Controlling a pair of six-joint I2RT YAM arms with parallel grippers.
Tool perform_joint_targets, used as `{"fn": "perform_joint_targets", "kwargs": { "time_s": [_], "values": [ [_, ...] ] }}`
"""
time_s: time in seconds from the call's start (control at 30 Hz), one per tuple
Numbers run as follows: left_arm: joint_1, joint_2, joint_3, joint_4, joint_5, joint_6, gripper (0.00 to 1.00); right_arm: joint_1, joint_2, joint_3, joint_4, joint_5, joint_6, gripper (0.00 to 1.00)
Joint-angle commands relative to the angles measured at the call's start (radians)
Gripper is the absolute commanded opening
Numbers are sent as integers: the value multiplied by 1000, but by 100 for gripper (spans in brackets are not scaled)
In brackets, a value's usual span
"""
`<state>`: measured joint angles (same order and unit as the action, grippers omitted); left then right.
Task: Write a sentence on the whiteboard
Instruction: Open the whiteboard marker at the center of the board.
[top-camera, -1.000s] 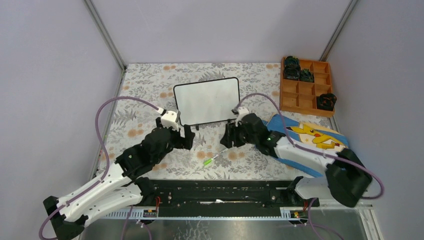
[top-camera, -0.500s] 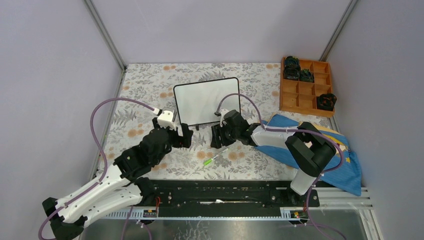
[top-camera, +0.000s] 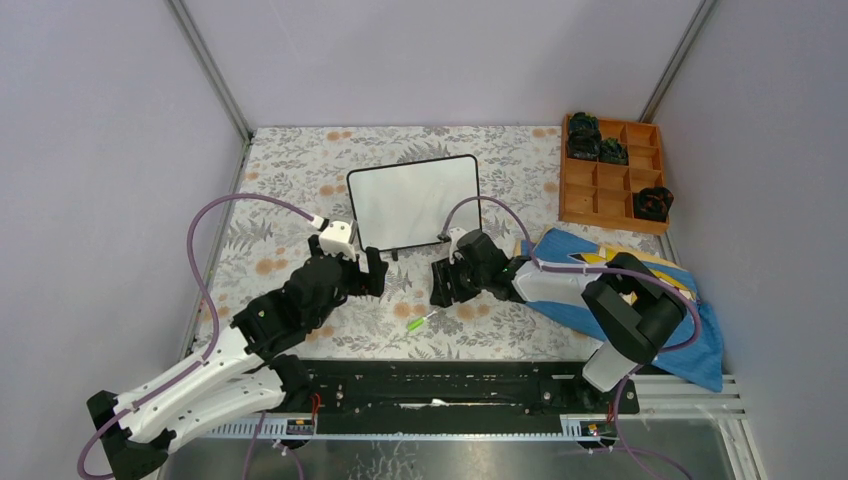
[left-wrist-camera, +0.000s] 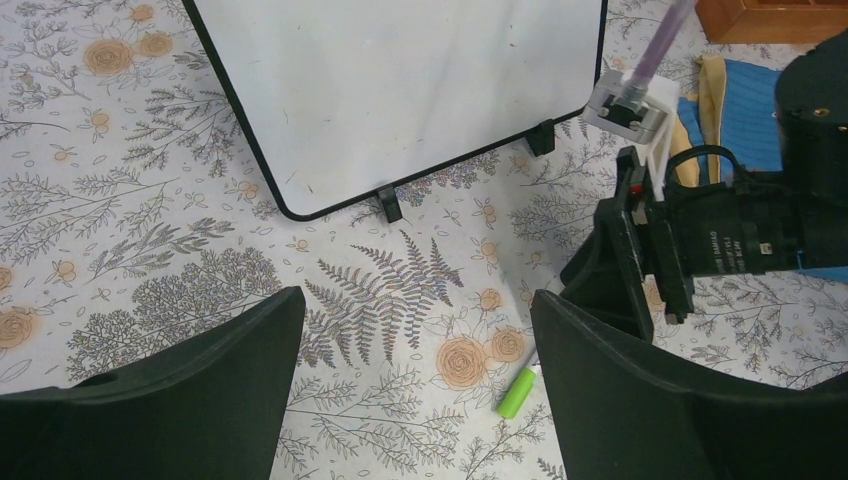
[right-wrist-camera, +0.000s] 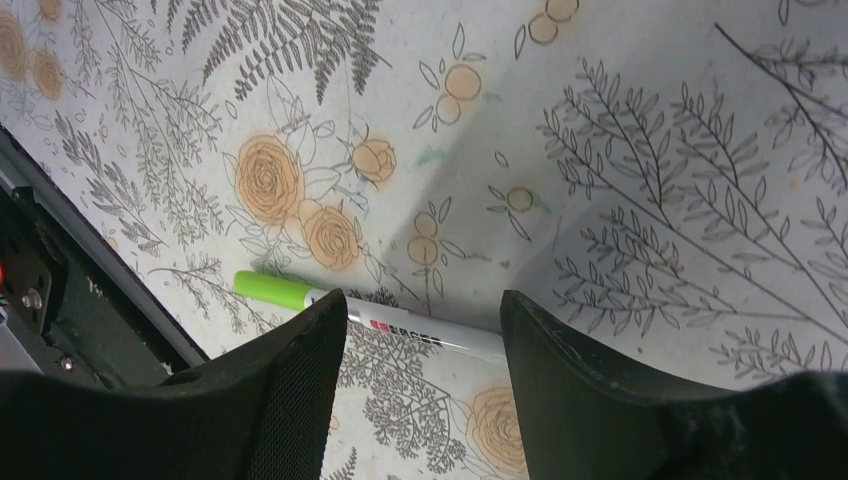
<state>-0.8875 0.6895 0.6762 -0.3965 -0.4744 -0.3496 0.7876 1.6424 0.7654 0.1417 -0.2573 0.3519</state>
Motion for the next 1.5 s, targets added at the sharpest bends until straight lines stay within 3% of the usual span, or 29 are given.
{"fn": "perform_joint_targets", "kwargs": {
  "time_s": [0.0,0.43,0.93,1.07,1.3,1.47],
  "values": [
    [-5,-6,18,37,-4,-6,91,9,-67,-61,-34,-10,-2,65],
    [-5,-9,16,37,1,-8,91,104,-149,-94,-133,130,-61,65],
    [-5,-10,17,35,2,-11,91,239,-95,-62,-240,387,-126,65],
    [-4,-10,18,33,-1,-11,91,250,-75,-58,-241,433,-118,61],
    [-6,-2,18,31,-5,-11,91,259,-83,-81,-227,500,-82,44],
    [-6,6,20,31,-4,-11,91,265,-111,-111,-212,505,-52,37]
  ]
}}
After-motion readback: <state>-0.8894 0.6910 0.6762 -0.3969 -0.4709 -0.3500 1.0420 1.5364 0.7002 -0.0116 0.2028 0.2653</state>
